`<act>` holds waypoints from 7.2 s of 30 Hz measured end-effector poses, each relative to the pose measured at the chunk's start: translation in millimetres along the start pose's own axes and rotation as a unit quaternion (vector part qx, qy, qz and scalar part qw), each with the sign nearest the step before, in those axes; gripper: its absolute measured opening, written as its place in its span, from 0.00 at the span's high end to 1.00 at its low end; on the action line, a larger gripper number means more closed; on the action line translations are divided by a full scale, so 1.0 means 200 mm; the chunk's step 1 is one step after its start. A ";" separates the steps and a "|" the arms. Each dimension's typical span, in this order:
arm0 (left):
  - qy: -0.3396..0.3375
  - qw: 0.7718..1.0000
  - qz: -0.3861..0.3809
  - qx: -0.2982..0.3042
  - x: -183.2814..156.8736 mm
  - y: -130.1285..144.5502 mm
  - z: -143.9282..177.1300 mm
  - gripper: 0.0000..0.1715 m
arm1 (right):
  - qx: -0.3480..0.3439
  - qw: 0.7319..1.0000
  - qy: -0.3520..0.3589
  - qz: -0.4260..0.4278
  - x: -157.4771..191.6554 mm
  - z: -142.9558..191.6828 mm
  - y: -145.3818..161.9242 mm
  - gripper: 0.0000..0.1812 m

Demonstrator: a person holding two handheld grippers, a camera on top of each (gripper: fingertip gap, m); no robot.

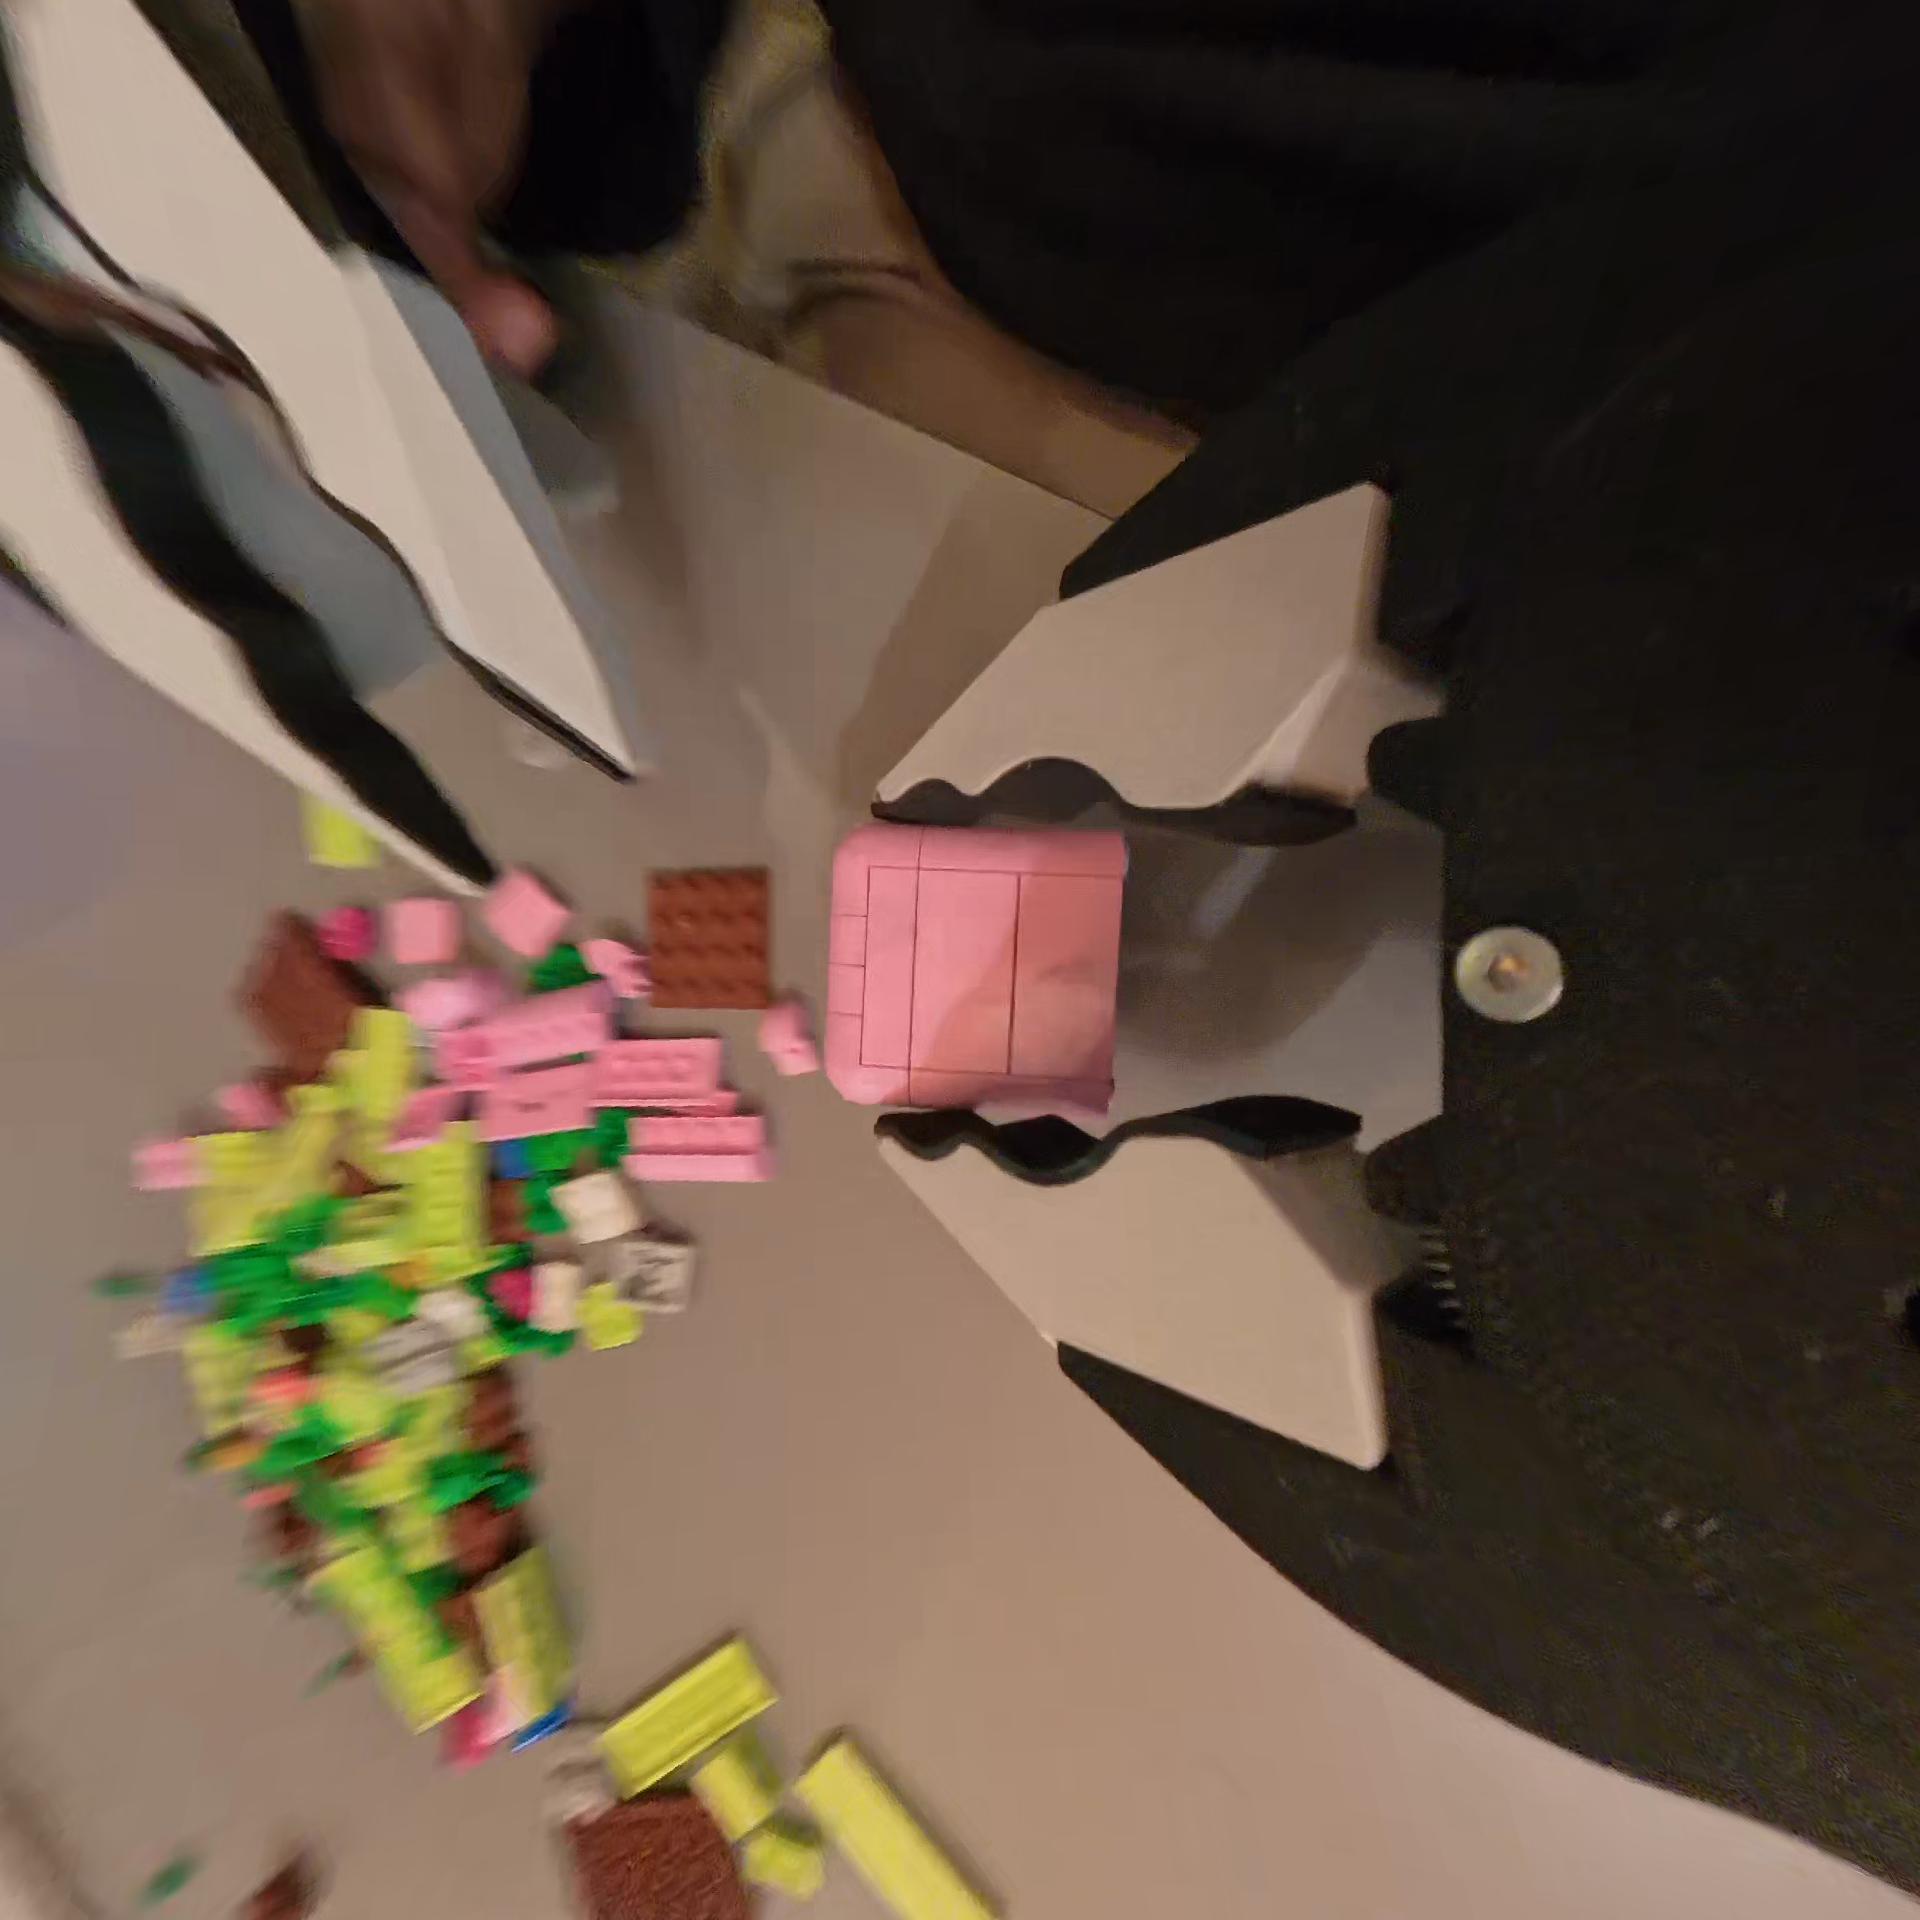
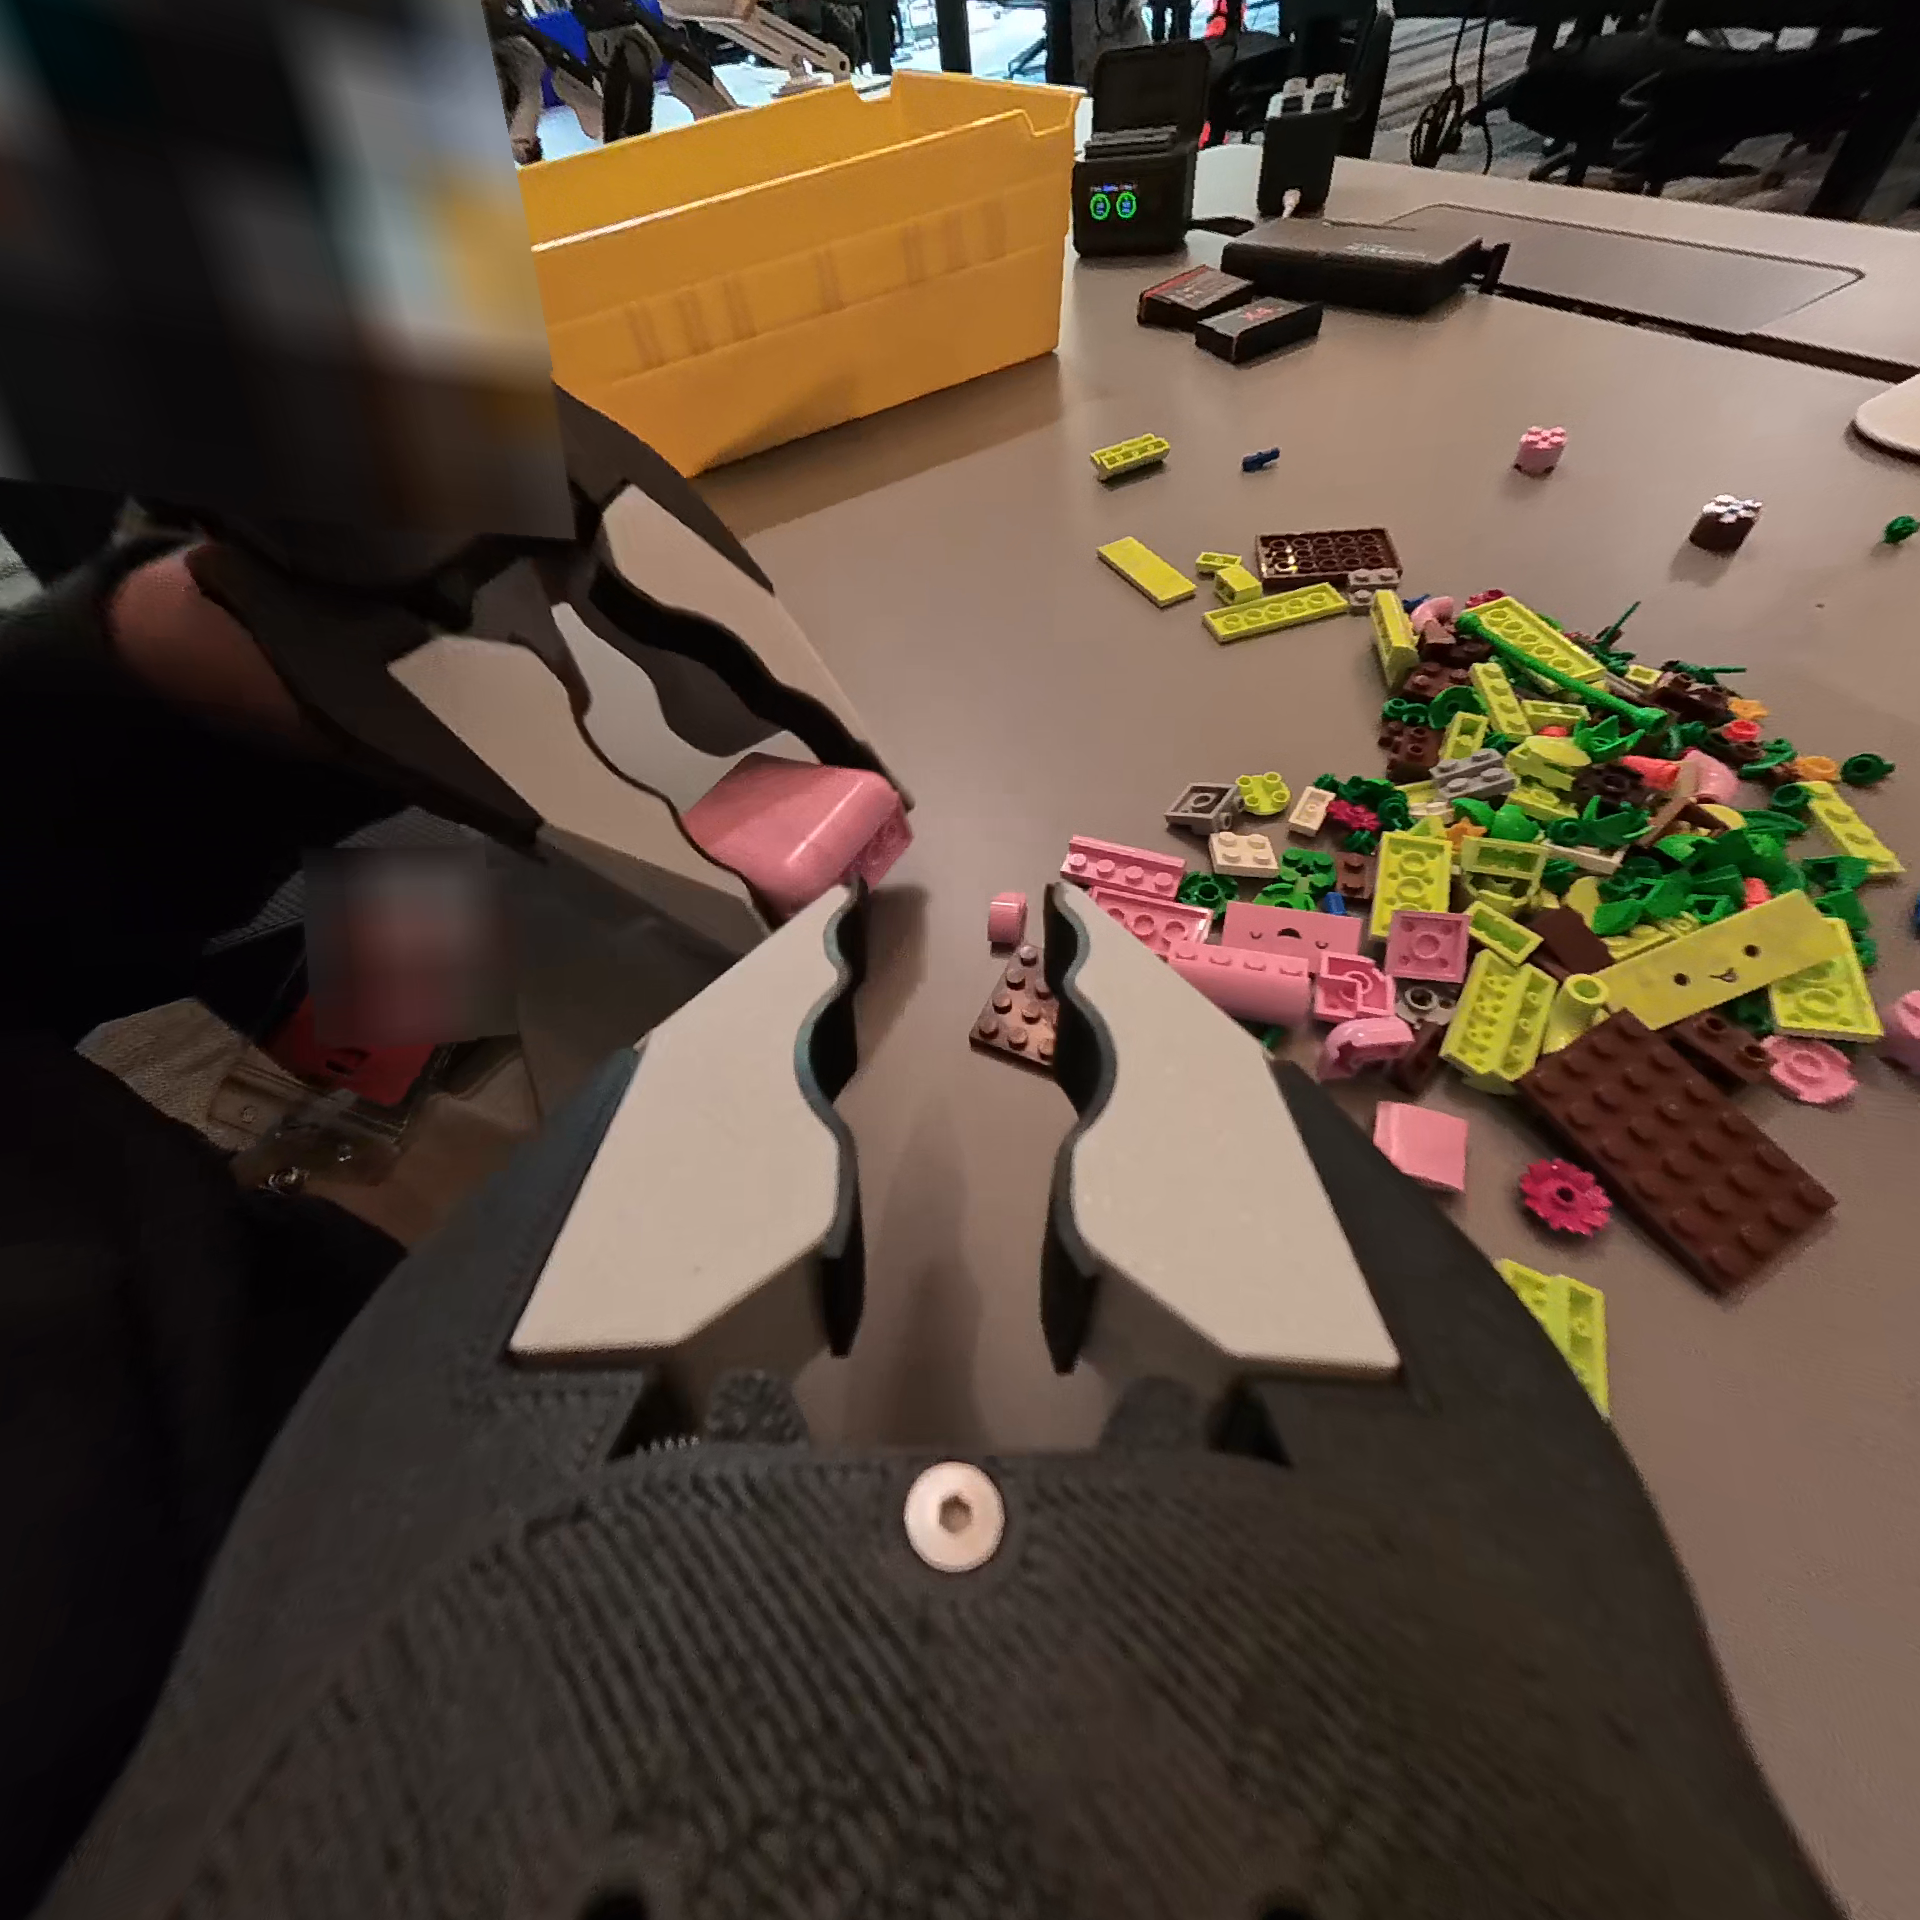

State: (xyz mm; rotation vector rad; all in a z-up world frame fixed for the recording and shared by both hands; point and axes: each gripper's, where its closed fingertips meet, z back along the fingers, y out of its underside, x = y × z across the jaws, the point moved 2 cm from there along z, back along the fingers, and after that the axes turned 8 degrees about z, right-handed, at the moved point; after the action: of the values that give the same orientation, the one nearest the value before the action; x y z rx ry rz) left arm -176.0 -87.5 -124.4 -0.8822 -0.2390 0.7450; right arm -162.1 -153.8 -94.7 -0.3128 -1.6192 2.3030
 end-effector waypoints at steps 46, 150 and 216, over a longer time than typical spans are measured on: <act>-0.156 0.947 -0.277 0.037 -0.10 0.00 -0.03 0.68 | -0.011 0.991 -0.098 -0.091 0.18 -0.08 -0.03 0.80; -0.005 0.998 -0.044 0.035 0.02 0.12 -0.03 0.66 | 0.027 0.920 -0.034 0.390 0.19 -0.12 -0.01 0.90; -0.008 0.992 -0.128 -0.009 0.01 0.13 0.05 0.68 | 0.050 0.977 -0.153 -0.140 0.28 -0.20 0.01 0.74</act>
State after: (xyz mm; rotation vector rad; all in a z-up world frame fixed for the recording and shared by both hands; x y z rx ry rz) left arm -192.2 -69.3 -137.4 -0.8435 -0.3651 0.5122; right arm -199.9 -99.3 -110.6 0.2918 -1.5550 2.2808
